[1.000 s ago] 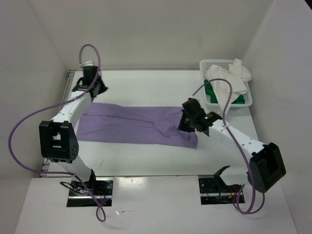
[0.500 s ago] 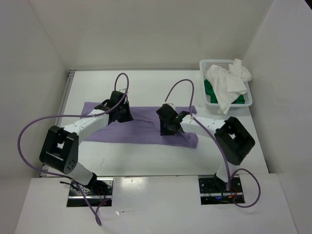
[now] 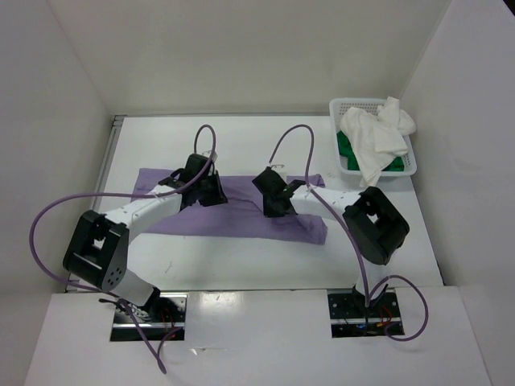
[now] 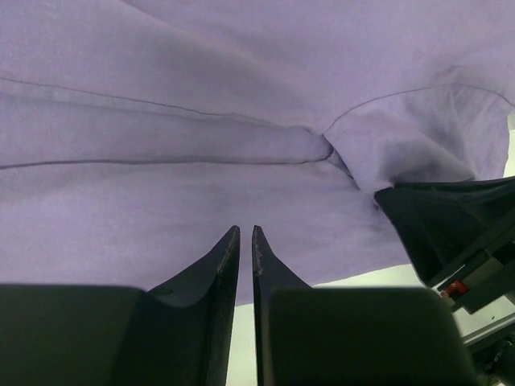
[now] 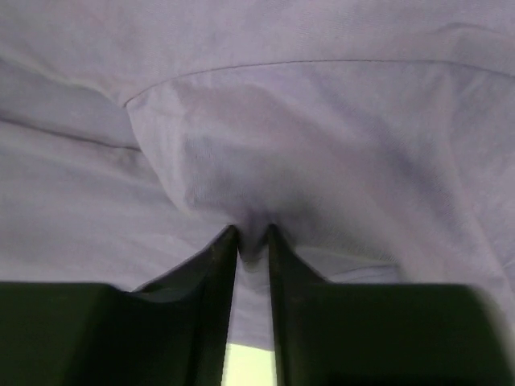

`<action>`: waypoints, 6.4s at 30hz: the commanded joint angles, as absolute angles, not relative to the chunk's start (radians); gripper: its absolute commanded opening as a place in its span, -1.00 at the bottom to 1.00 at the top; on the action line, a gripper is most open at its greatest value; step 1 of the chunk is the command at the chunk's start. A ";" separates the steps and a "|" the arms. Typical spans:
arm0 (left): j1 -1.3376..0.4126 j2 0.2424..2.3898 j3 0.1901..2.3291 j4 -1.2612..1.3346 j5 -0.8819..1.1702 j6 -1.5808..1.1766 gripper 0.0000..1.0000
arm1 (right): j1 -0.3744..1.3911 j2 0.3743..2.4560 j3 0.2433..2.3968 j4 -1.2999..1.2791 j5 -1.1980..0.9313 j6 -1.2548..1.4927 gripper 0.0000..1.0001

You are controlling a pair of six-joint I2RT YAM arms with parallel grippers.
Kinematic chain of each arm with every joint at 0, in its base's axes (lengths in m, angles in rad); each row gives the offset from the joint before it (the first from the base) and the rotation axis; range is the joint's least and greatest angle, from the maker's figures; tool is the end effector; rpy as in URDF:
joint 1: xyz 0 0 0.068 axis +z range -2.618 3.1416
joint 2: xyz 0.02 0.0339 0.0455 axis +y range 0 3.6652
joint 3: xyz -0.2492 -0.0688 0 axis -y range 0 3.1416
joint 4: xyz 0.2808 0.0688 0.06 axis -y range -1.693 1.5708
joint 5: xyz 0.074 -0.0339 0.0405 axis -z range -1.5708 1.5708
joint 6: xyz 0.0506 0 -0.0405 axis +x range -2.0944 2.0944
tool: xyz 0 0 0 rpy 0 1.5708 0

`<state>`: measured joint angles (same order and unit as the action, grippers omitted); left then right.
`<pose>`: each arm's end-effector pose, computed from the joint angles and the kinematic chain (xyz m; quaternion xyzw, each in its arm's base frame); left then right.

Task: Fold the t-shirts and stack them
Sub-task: Fold the 1/3-folded T-shirt at the center of the board.

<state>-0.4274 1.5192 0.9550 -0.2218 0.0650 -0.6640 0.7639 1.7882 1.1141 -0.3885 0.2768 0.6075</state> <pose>0.3303 -0.1541 0.1748 -0.0967 0.9185 -0.2240 0.3111 0.2914 0.2600 0.1213 -0.0403 0.9584 0.0543 0.2772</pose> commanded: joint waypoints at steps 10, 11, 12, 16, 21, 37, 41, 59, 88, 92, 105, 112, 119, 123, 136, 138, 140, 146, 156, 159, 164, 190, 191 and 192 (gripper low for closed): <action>-0.430 1.468 0.965 -0.216 0.083 -0.666 -0.65 | 0.773 1.726 1.204 -0.475 0.152 0.531 -0.89; -0.430 1.468 0.979 -0.225 0.083 -0.666 -0.65 | 0.773 1.714 1.204 -0.500 0.079 0.519 -0.89; -0.430 1.468 0.979 -0.225 0.083 -0.666 -0.65 | 0.773 1.713 1.213 -0.517 0.045 0.509 -0.89; -0.430 1.489 1.034 -0.258 0.083 -0.632 -0.65 | 0.773 1.723 1.226 -0.554 -0.061 0.488 -0.84; -0.430 1.509 1.092 -0.301 0.101 -0.611 -0.63 | 0.773 1.772 1.216 -0.554 -0.072 0.488 -0.34; -0.472 1.585 1.152 -0.299 0.229 -0.598 -0.58 | 0.525 1.344 1.000 -0.563 -0.002 0.525 -0.55; -0.529 1.637 1.177 -0.264 0.258 -0.609 -0.55 | 0.488 1.250 0.916 -0.589 0.008 0.550 -0.29; -0.626 1.877 1.264 -0.158 0.298 -0.627 -0.53 | 0.416 1.175 0.657 -0.413 -0.055 0.828 -0.04; -0.626 1.957 1.304 -0.149 0.279 -0.627 -0.53 | 0.425 1.350 0.683 -0.227 -0.147 0.669 -0.09; -0.626 1.957 1.304 -0.149 0.279 -0.627 -0.53 | 0.425 1.350 0.736 -0.284 -0.202 0.669 -0.14; -0.626 1.948 1.304 -0.158 0.279 -0.627 -0.53 | 0.468 1.299 0.729 -0.381 -0.126 0.669 0.45; -0.626 1.939 1.304 -0.158 0.279 -0.627 -0.53 | 0.477 1.356 0.729 -0.380 -0.071 0.678 0.42; -0.626 1.939 1.304 -0.167 0.279 -0.627 -0.53 | 0.477 1.379 0.719 -0.345 -0.075 0.696 0.00; -0.626 1.939 1.313 -0.176 0.279 -0.609 -0.53 | 0.477 1.379 0.758 -0.365 -0.098 0.686 -0.49; -0.545 1.910 1.393 -0.333 0.311 -0.491 -0.51 | 0.439 1.293 0.841 -0.541 -0.517 0.687 -0.74; -0.522 1.910 1.407 -0.366 0.321 -0.473 -0.51 | 0.425 1.293 0.830 -0.574 -0.476 0.675 -0.74; -0.508 1.910 1.417 -0.367 0.331 -0.463 -0.51 | 0.416 1.305 0.830 -0.636 -0.306 0.649 -0.74; -0.499 1.931 1.443 -0.390 0.342 -0.453 -0.51 | 0.407 1.299 0.839 -0.663 -0.109 0.738 -0.46; -0.499 1.849 1.349 -0.425 0.301 -0.400 -0.36 | 0.407 1.258 0.894 -0.646 -0.009 0.729 0.10; -0.499 1.824 1.292 -0.425 0.343 -0.400 -0.26 | 0.407 1.354 0.891 -0.519 0.020 0.747 -0.33; -0.509 1.790 1.220 -0.407 0.386 -0.410 -0.18 | 0.397 1.399 0.879 -0.283 0.126 0.785 -0.31; -0.591 1.802 1.103 -0.225 0.424 -0.591 -0.13 | 0.310 1.601 0.905 -0.284 0.181 0.723 -0.42; -0.591 1.802 1.103 -0.235 0.423 -0.591 -0.13 | 0.310 1.614 0.905 -0.284 0.181 0.723 -0.42; -0.591 1.802 1.103 -0.235 0.411 -0.591 -0.13 | 0.310 1.614 0.905 -0.284 0.172 0.723 -0.42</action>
